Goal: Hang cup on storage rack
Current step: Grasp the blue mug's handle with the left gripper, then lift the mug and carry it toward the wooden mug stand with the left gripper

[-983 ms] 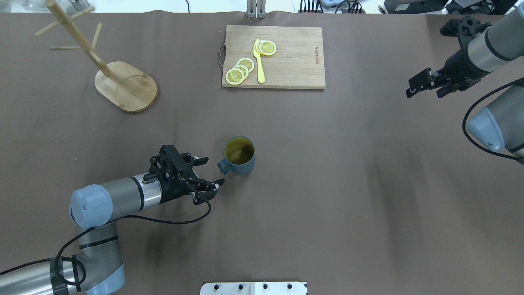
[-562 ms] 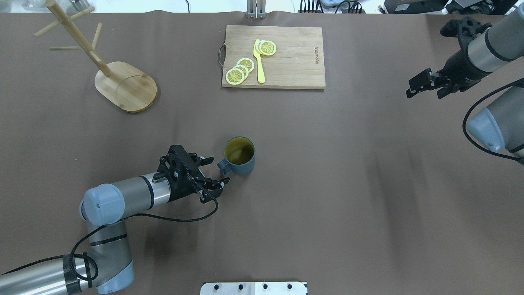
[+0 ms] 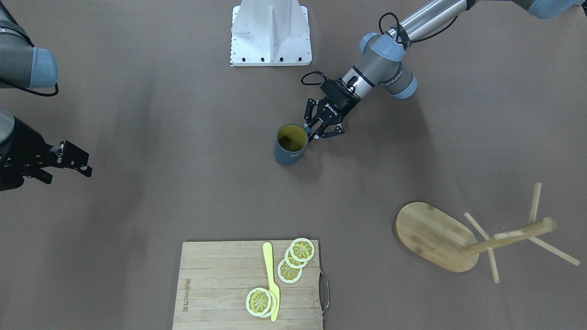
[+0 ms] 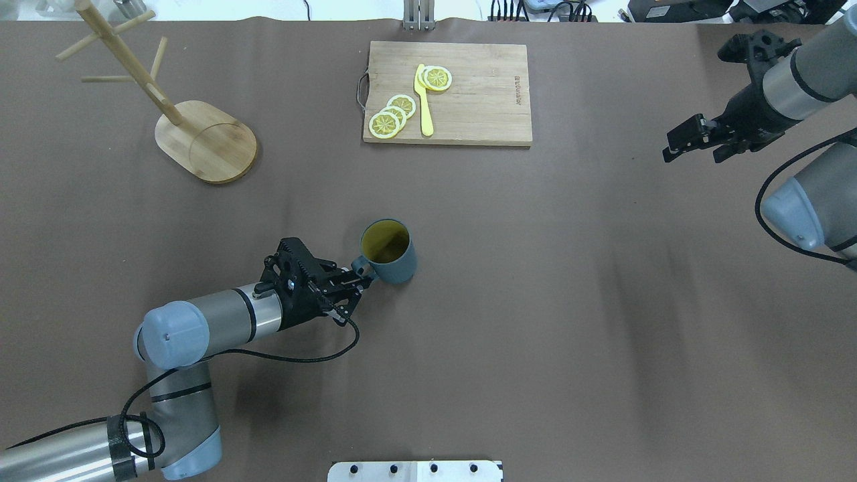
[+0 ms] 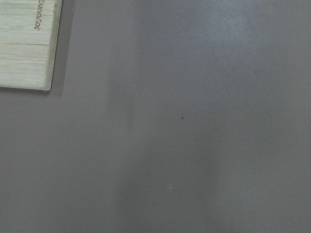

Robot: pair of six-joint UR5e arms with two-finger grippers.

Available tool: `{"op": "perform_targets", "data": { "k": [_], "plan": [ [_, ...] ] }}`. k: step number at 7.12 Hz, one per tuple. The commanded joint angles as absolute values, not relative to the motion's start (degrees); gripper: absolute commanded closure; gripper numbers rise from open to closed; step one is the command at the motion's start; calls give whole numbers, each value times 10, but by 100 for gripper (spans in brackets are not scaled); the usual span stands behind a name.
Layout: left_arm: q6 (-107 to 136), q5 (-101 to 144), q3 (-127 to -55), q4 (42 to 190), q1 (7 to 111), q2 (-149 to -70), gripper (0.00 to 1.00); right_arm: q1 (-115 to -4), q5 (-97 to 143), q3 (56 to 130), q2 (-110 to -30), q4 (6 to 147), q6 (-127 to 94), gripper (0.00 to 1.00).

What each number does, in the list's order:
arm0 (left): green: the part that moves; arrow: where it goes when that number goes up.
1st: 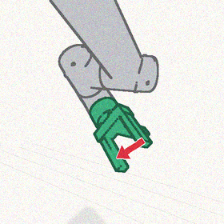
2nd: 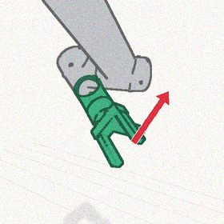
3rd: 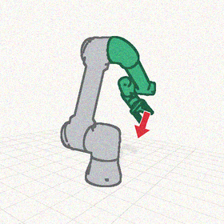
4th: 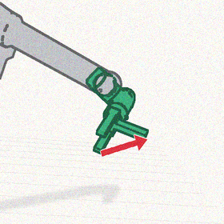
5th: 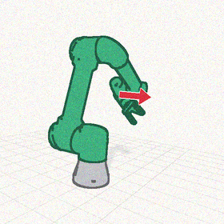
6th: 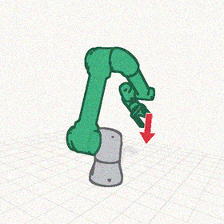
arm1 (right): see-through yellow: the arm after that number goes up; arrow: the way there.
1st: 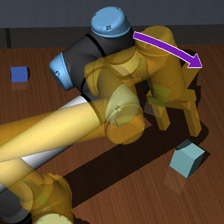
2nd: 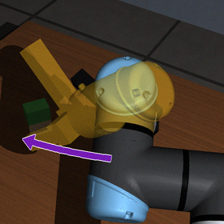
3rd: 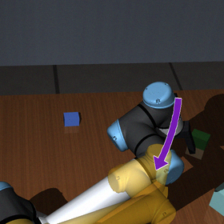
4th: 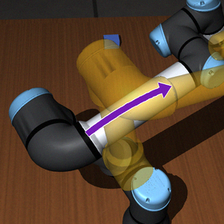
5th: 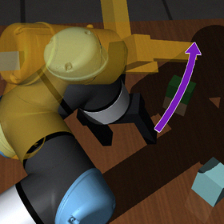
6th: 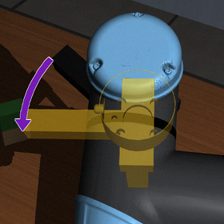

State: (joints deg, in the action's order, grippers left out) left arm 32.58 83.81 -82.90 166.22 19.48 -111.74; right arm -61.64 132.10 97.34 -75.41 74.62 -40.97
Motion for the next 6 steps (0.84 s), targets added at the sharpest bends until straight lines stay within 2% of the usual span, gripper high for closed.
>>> {"op": "perform_targets", "data": {
  "k": [1,4,6],
  "plan": [
    [361,837,-858,1664,196,-1115,100,-615,1321,973,-753,746,-410,0],
    [583,793,-875,1721,277,-1095,100,-612,1309,971,-752,746,-410,0],
    [880,799,-871,1739,367,-1096,100,-611,1302,969,-752,746,-407,0]
  ]
}}
